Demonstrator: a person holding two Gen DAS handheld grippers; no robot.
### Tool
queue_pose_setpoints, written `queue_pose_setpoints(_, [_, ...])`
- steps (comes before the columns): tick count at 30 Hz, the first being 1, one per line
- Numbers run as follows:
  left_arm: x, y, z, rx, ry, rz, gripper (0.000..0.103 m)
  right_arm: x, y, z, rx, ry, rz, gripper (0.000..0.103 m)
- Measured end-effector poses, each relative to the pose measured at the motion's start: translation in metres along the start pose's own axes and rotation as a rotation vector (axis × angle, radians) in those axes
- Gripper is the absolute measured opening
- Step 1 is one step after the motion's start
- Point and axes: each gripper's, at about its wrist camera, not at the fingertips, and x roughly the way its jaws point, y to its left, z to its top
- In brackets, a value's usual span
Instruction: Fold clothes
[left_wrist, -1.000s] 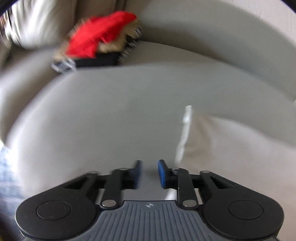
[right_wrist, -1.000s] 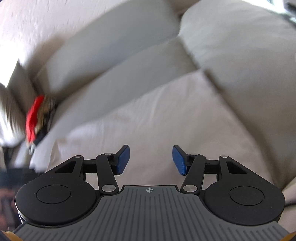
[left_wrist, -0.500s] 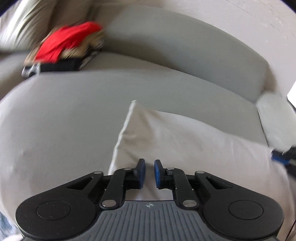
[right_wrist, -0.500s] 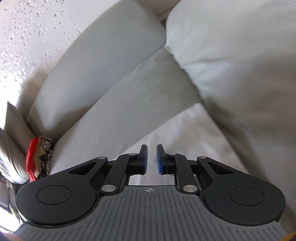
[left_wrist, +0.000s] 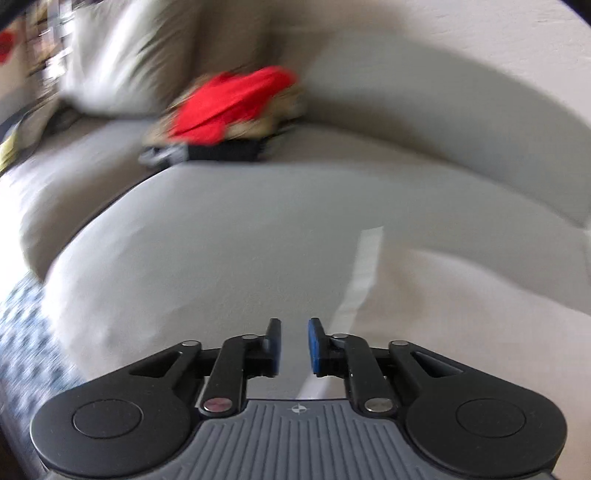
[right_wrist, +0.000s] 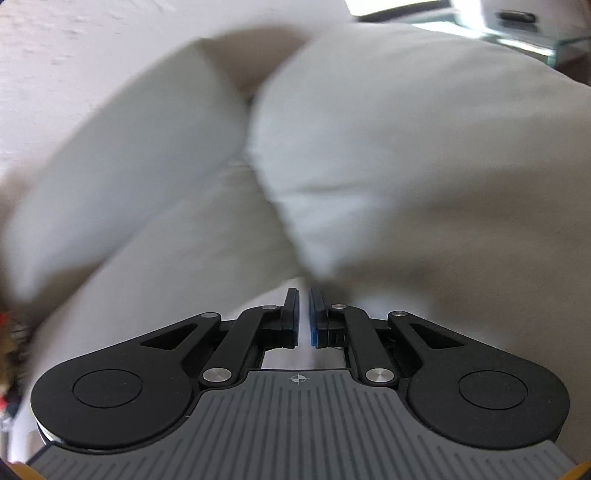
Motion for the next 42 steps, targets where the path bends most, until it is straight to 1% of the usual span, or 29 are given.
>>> queue_pose_setpoints(2, [0.004,-0.021,0.007,0.025,0.022,-0.123,0.025,-0.005,0.018,-0.007,-0.039,0.036,0.093,0.012])
queue_pose_setpoints(4, [0.015,-0.042,0.015,0.041,0.049,-0.231,0.027,-0.002,0.04,-0.015,-0.076,0.104,0.198,0.012])
queue_pose_setpoints(6, [0.036,-0.058,0.024,0.033,0.055,-0.269,0.025,0.004,0.062,-0.022,-0.097,0.168,0.287,0.012])
queue_pose_setpoints(7, [0.05,-0.061,0.029,-0.001,0.075,-0.304,0.019,0.01,0.072,-0.026,-0.098,0.198,0.321,0.012])
queue_pose_setpoints(9, [0.078,-0.059,0.037,-0.132,0.136,-0.426,0.019,0.025,0.089,-0.032,-0.101,0.256,0.369,0.012])
queue_pose_setpoints(10, [0.091,-0.06,0.039,-0.191,0.166,-0.485,0.018,0.033,0.097,-0.035,-0.104,0.274,0.375,0.012])
queue_pose_setpoints(11, [0.102,-0.062,0.039,-0.228,0.185,-0.54,0.018,0.04,0.103,-0.038,-0.106,0.289,0.38,0.012])
queue_pose_setpoints(13, [0.115,-0.07,0.032,-0.247,0.23,-0.616,0.017,0.049,0.108,-0.047,-0.083,0.325,0.414,0.012])
queue_pose_setpoints(15, [0.128,-0.067,0.027,-0.284,0.223,-0.616,0.017,0.059,0.111,-0.054,-0.051,0.37,0.459,0.012])
queue_pose_setpoints(16, [0.135,-0.065,0.025,-0.303,0.22,-0.615,0.014,0.067,0.112,-0.057,-0.035,0.405,0.478,0.007])
queue_pose_setpoints(17, [0.141,-0.063,0.023,-0.323,0.215,-0.613,0.012,0.076,0.111,-0.058,-0.022,0.423,0.479,0.0])
queue_pose_setpoints(18, [0.144,-0.054,0.021,-0.359,0.188,-0.588,0.012,0.08,0.109,-0.056,-0.017,0.397,0.455,0.0])
queue_pose_setpoints(19, [0.147,-0.046,0.02,-0.393,0.16,-0.561,0.008,0.081,0.106,-0.052,-0.016,0.348,0.416,0.0])
queue_pose_setpoints(21, [0.148,-0.025,0.02,-0.425,0.076,-0.471,0.009,0.084,0.1,-0.044,-0.015,0.251,0.337,0.0])
queue_pose_setpoints(22, [0.148,-0.016,0.02,-0.438,0.064,-0.45,0.01,0.084,0.094,-0.039,-0.007,0.214,0.301,0.0])
queue_pose_setpoints(24, [0.146,-0.002,0.021,-0.441,0.032,-0.406,0.01,0.081,0.074,-0.029,0.061,0.186,0.281,0.0])
queue_pose_setpoints(25, [0.143,0.004,0.021,-0.434,0.013,-0.384,0.01,0.076,0.065,-0.025,0.074,0.16,0.251,0.0])
queue_pose_setpoints(27, [0.137,0.013,0.021,-0.42,-0.016,-0.337,0.011,0.06,0.049,-0.017,0.051,0.08,0.137,0.001])
queue_pose_setpoints(28, [0.133,0.017,0.021,-0.42,-0.029,-0.31,0.011,0.054,0.038,-0.012,0.064,0.051,0.084,0.0])
queue_pose_setpoints(31, [0.126,0.028,0.024,-0.423,-0.051,-0.251,0.012,0.042,-0.007,0.002,0.174,-0.009,-0.066,0.0])
queue_pose_setpoints(32, [0.124,0.032,0.025,-0.424,-0.058,-0.228,0.012,0.039,-0.019,0.006,0.209,-0.007,-0.071,0.0])
queue_pose_setpoints(33, [0.118,0.034,0.027,-0.424,-0.066,-0.177,0.009,0.039,-0.029,0.009,0.241,0.016,-0.034,0.0])
queue_pose_setpoints(34, [0.108,0.036,0.028,-0.411,-0.07,-0.144,0.004,0.035,-0.03,0.011,0.235,0.024,-0.023,0.0])
queue_pose_setpoints(35, [0.098,0.038,0.03,-0.398,-0.073,-0.11,0.006,0.027,-0.022,0.011,0.193,0.018,-0.037,0.0])
queue_pose_setpoints(36, [0.087,0.04,0.03,-0.385,-0.077,-0.081,0.006,0.017,-0.014,0.011,0.161,0.004,-0.038,0.011])
queue_pose_setpoints(37, [0.071,0.039,0.028,-0.365,-0.081,-0.101,0.009,0.004,-0.006,0.01,0.138,-0.017,-0.027,0.013])
queue_pose_setpoints(38, [0.056,0.037,0.025,-0.346,-0.085,-0.121,0.017,-0.009,0.0,0.008,0.121,-0.028,-0.006,0.013])
queue_pose_setpoints(41, [0.012,0.032,0.012,-0.261,-0.097,-0.153,0.034,-0.054,0.017,-0.001,0.057,-0.027,0.062,0.016])
queue_pose_setpoints(42, [-0.001,0.028,0.007,-0.225,-0.094,-0.165,0.035,-0.069,0.023,-0.006,0.027,-0.025,0.08,0.021])
